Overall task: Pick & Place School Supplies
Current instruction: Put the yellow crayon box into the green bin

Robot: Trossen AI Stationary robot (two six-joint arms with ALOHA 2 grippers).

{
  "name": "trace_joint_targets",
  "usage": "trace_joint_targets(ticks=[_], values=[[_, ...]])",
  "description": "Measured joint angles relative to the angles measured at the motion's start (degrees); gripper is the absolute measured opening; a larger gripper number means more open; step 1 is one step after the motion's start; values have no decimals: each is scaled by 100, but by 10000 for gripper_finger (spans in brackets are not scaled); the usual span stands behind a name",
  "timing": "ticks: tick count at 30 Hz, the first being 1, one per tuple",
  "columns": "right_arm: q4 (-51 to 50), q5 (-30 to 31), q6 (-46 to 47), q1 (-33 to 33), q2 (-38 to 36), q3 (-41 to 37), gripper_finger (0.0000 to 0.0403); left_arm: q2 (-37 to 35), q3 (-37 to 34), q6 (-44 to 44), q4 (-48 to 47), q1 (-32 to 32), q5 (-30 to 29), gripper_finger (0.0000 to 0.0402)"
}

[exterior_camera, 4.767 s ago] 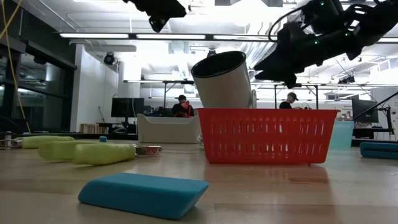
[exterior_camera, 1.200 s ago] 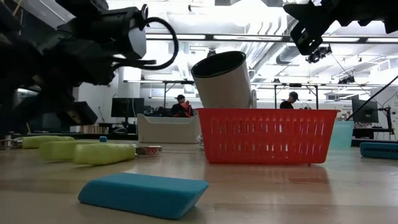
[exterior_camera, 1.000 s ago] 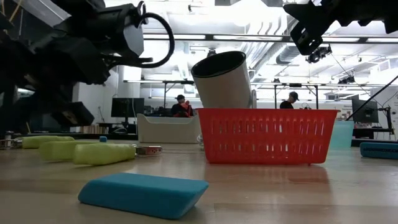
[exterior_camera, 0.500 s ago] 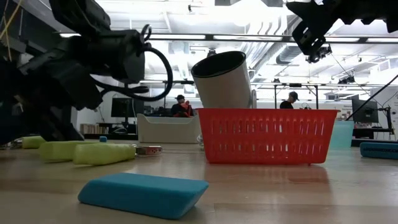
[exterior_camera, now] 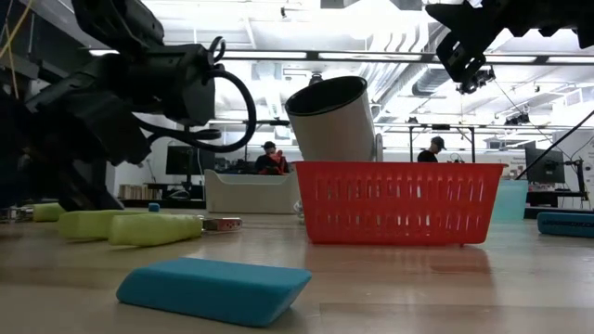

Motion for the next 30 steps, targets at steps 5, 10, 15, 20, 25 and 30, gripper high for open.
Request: trace_joint_targets(ticks=[5, 10, 15, 20, 25, 30], values=[[0, 1, 0, 0, 0, 0, 155, 0, 0, -4, -4, 0, 36, 15], [0, 1, 0, 0, 0, 0, 155, 0, 0, -213, -9, 0, 77, 2], [0, 1, -2, 0, 0, 0, 155, -13, 0, -585, -50, 2, 255, 1], [-11, 1, -2, 0, 0, 0, 155, -350, 2, -730, -138, 4, 210, 1], [-17, 1, -2, 0, 0, 0, 155, -1019, 9, -1009, -128, 4, -171, 1], [-22, 19, -4, 0, 0, 0, 155, -1823, 9, -1502, -113, 59, -826, 1]])
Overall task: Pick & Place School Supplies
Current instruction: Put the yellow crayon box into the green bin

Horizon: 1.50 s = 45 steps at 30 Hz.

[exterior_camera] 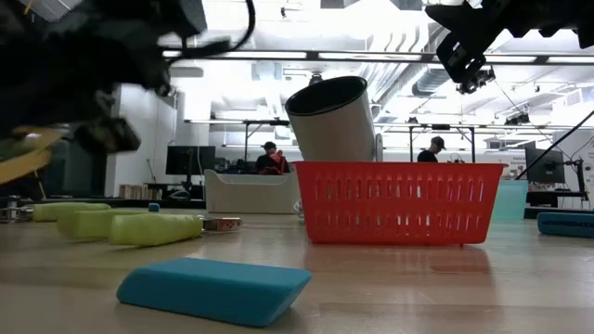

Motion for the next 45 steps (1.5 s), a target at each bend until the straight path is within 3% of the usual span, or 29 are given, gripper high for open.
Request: trace_joint_targets(ticks=[10, 20, 26, 31, 39, 45], values=[[-13, 326, -138, -2, 0, 0, 155, -1196, 0, -465, 232, 37, -1132, 1], [-9, 452, -237, -2, 0, 0, 155, -1582, 4, -619, 346, 37, -944, 0], [11, 618, -302, -8, 99, 0, 155, -1709, 4, -290, 1194, 37, -982, 0], [408, 603, -508, -83, 352, 0, 155, -1713, 11, 176, 1927, 37, -1710, 0], [1043, 660, -967, -364, 724, 4, 155, -1706, 11, 713, 3167, 26, -3503, 0], [1030, 890, -1306, -461, 830, 2, 155, -1528, 13, 1371, 4021, -19, -3724, 0]])
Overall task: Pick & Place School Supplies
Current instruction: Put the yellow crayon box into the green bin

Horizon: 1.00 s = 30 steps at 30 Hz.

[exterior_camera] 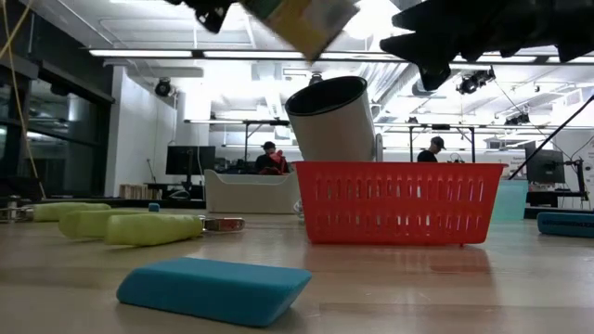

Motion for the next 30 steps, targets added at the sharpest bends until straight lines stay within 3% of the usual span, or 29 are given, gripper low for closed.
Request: trace_joint_targets(ticks=[7, 13, 30], values=[[165, -13, -192, 8, -4, 0, 155, 117, -2, 479, 680, -1, -127, 0], [285, -9, -422, 7, -4, 0, 155, 217, 0, 795, 1141, 9, -700, 0], [666, 447, -1237, 7, 60, 170, 155, 219, -2, 1202, 1609, 368, -858, 0]])
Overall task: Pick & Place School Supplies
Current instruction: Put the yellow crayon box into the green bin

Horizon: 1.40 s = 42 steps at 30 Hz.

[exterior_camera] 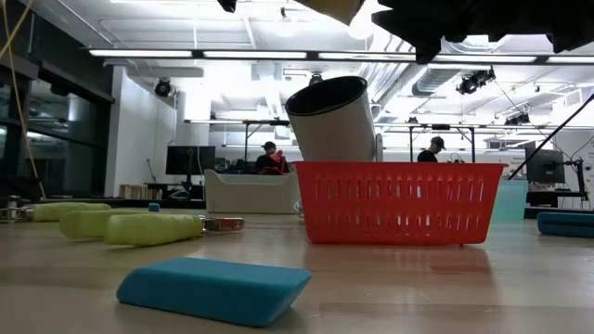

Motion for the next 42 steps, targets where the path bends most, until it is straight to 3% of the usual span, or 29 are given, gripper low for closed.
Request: trace_joint_targets(ticks=[15, 29, 42], values=[[-281, 165, -312, 0, 1, 298, 191, 0, 0, 221, 243, 38, -25, 0], [-172, 209, -319, -3, 1, 298, 194, 3, 0, 501, 449, 38, -266, 0], [52, 2, -414, -237, 1, 300, 194, 708, 0, 1002, 1313, 227, -325, 0]])
